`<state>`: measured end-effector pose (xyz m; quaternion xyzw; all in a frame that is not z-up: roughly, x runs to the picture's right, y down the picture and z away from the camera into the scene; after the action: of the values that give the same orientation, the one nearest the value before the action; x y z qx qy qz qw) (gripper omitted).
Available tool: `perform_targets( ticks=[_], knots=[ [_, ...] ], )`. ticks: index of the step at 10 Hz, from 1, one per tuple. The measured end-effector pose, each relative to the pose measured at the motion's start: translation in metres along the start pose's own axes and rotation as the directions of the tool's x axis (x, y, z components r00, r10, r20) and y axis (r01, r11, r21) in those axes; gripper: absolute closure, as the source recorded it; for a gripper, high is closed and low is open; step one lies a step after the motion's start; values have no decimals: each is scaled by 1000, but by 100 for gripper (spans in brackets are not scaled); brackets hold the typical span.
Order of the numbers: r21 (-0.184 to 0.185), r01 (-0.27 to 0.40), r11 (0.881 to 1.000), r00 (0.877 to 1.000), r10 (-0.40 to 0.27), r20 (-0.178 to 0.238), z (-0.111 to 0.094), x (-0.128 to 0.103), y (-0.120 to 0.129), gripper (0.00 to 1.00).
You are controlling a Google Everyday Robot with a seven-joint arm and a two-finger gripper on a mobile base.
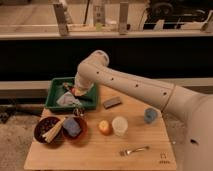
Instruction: Place pepper in tray
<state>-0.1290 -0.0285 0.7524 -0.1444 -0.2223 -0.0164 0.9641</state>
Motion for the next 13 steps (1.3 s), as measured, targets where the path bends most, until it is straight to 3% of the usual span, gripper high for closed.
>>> perform_targets(
  ticks=[3, 4, 7, 11, 13],
  knots=[
    [36, -11, 999, 1000, 11, 15, 8, 14, -30, 99],
    [39, -8, 999, 1000, 7, 18, 16, 17, -40, 94],
    [42, -6, 999, 1000, 5, 22, 39, 28, -62, 66],
    [31, -21, 999, 1000, 20, 21, 56, 36, -61, 26],
    [26, -20, 999, 999, 19, 28, 61, 38, -58, 20]
  ],
)
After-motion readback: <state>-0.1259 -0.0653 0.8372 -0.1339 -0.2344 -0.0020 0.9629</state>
